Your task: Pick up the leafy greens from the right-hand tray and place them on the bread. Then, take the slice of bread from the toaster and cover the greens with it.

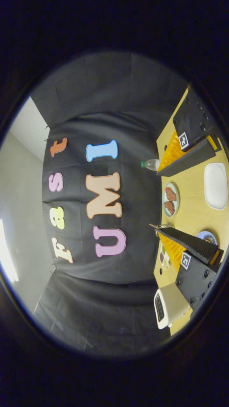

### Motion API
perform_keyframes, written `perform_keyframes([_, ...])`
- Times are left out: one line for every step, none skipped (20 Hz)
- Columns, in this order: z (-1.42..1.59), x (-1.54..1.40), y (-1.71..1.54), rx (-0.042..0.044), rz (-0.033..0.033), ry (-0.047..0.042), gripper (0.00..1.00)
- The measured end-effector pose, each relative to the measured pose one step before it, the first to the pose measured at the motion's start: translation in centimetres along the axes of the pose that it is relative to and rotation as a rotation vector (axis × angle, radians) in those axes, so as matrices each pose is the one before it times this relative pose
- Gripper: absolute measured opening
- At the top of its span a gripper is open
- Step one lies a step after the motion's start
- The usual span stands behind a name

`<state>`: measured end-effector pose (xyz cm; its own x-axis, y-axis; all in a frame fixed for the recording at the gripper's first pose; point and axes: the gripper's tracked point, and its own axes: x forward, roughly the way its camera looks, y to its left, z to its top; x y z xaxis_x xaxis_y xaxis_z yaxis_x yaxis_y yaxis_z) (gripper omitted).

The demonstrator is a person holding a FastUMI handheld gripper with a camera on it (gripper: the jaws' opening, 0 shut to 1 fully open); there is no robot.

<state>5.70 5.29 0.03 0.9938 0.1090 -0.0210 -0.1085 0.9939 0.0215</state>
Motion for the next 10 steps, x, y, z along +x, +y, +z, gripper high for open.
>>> perform_keyframes([0.422, 0.255, -0.23, -0.00526, 0.00548, -0.01042, 1.0])
perform_keyframes([-0.123, 0.068, -0.284, -0.00486, 0.00202, -0.00228, 1.0])
perform_keyframes([-0.552, -0.148, -0.183, -0.0075, 0.00263, 0.00662, 1.0])
perform_keyframes([-0.877, -0.158, -0.167, -0.00533, 0.00391, 0.01417, 1.0])
perform_keyframes([-0.844, -0.185, -0.035, -0.00212, 0.00641, 0.01824, 1.0])
perform_keyframes([-0.68, -0.195, -0.077, -0.00266, 0.00709, 0.01173, 1.0])
perform_keyframes([-0.386, -0.189, -0.275, -0.00474, -0.00598, 0.00209, 1.0])
perform_keyframes([-0.291, -0.026, -0.821, -0.00552, -0.01982, -0.00049, 1.0])
perform_keyframes([-0.318, -0.153, -0.607, -0.00419, -0.01676, -0.0009, 1.0])
perform_keyframes([-0.384, -0.107, -0.269, 0.00334, -0.00615, -0.0002, 1.0])
